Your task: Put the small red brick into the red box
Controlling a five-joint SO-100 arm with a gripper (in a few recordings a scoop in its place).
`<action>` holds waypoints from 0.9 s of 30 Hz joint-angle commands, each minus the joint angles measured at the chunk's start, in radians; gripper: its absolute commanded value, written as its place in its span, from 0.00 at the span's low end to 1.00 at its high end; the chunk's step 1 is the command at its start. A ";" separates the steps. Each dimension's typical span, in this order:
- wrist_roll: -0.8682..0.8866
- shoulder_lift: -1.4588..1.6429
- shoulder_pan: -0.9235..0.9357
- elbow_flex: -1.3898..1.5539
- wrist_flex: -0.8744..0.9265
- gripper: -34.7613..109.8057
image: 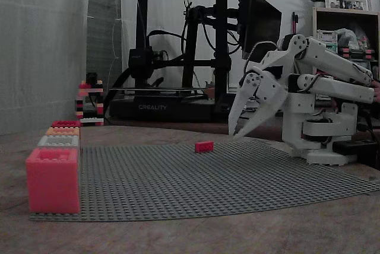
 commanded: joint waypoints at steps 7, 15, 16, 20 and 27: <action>0.008 0.011 -0.023 -0.002 0.028 0.24; 0.008 0.011 -0.023 -0.002 0.028 0.24; 0.006 0.011 -0.023 -0.002 0.028 0.24; -0.008 -0.055 -0.012 -0.066 -0.025 0.24; 0.074 -0.606 0.094 -0.472 -0.114 0.29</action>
